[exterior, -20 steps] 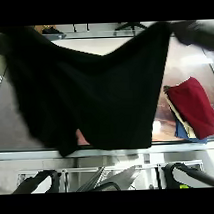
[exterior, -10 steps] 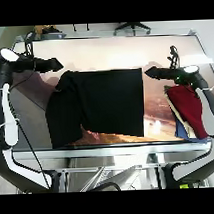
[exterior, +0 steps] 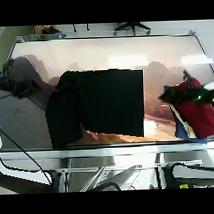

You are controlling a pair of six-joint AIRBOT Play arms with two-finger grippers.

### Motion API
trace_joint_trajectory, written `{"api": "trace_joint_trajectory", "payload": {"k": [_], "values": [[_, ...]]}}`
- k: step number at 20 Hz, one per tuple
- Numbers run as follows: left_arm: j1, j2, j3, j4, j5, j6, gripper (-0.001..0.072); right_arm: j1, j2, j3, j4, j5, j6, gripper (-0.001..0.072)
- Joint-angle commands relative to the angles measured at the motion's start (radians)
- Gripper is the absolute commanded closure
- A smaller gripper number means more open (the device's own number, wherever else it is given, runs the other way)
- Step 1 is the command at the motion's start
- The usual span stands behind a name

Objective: Fold the shirts.

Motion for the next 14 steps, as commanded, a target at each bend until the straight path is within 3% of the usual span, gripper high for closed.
{"api": "trace_joint_trajectory", "payload": {"k": [1,5,9,14], "values": [[0.091,0.001,-0.166,0.007,0.019,0.051,0.0038,0.009,0.116,-0.289,-0.055,-0.011,0.079,0.0347],[0.1,-0.066,-0.187,0.006,0.047,0.076,0.0039,0.166,0.122,-0.431,-0.051,-0.118,0.135,0.0347],[0.065,-0.137,-0.187,0.007,0.065,0.092,0.0038,0.332,0.109,-0.44,0.048,-0.211,0.146,0.0348],[0.022,-0.193,-0.187,-0.005,0.106,0.109,0.0039,0.36,0.108,-0.44,0.103,-0.224,0.145,0.0348]]}}
